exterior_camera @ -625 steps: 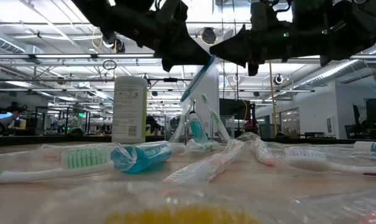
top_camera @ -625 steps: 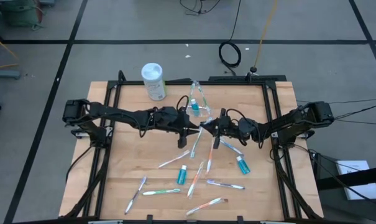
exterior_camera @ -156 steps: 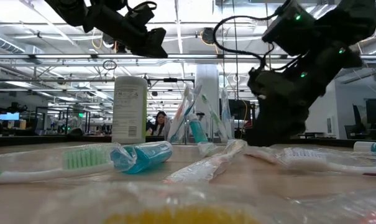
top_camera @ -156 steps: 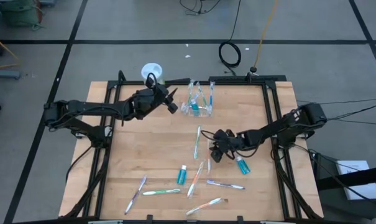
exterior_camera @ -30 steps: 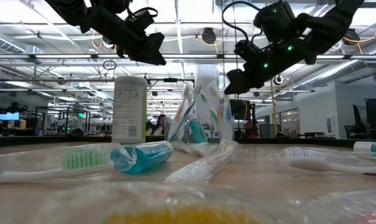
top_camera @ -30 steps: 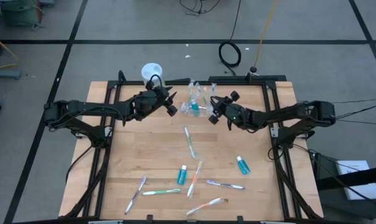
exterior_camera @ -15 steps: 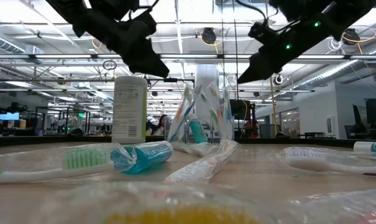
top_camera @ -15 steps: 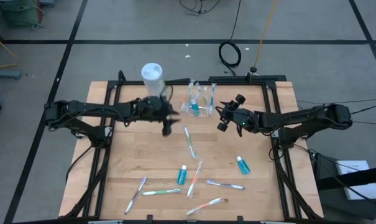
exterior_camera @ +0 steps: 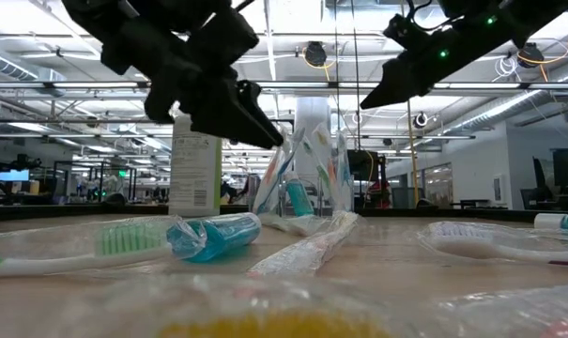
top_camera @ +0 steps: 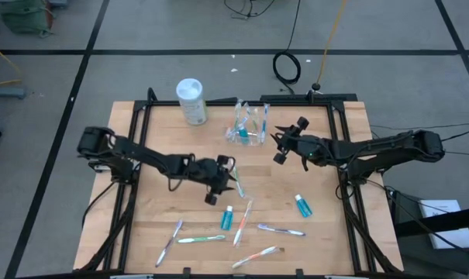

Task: Pick & Place toothbrushing station
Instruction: Put the green toothbrush into the transparent organizer

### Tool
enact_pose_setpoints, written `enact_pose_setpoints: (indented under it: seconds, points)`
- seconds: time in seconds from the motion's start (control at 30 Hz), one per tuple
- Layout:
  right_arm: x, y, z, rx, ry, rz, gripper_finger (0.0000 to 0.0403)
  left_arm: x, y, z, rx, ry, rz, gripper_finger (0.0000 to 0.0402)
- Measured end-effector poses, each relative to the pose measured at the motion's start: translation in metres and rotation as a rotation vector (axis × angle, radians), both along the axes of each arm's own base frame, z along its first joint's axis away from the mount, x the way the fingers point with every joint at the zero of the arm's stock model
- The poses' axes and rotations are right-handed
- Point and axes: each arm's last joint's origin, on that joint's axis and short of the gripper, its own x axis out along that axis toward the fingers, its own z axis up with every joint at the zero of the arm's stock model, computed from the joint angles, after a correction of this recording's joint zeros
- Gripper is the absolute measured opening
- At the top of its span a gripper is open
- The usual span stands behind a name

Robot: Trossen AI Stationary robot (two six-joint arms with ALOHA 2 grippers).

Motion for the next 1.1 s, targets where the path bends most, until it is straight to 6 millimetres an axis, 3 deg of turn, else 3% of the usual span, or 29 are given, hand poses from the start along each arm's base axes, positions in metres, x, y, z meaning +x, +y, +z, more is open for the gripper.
enact_pose_setpoints:
  seconds: [0.13, 0.3, 0.5, 0.7, 0.93, 1.1]
  points:
    - [0.000, 0.000, 0.000, -0.004, 0.010, 0.003, 0.0144, 0.015, -0.006, -0.006, -0.014, 0.051, 0.016, 0.0149]
    - [-0.001, 0.000, -0.002, -0.001, 0.029, 0.009, 0.0142, 0.034, -0.008, 0.002, 0.019, 0.167, -0.011, 0.0149]
    - [-0.001, 0.002, -0.005, 0.025, 0.056, 0.068, 0.0141, 0.045, -0.005, 0.010, 0.202, 0.321, -0.098, 0.0149]
    - [0.000, 0.003, -0.005, 0.048, 0.052, 0.121, 0.0140, 0.057, 0.012, -0.016, 0.251, 0.440, -0.107, 0.0149]
    - [0.000, 0.003, -0.006, 0.048, 0.054, 0.119, 0.0139, 0.068, 0.018, -0.042, 0.344, 0.448, -0.188, 0.0144]
    - [0.000, 0.003, -0.006, 0.048, 0.058, 0.119, 0.0139, 0.067, 0.018, -0.045, 0.311, 0.467, -0.164, 0.0079]
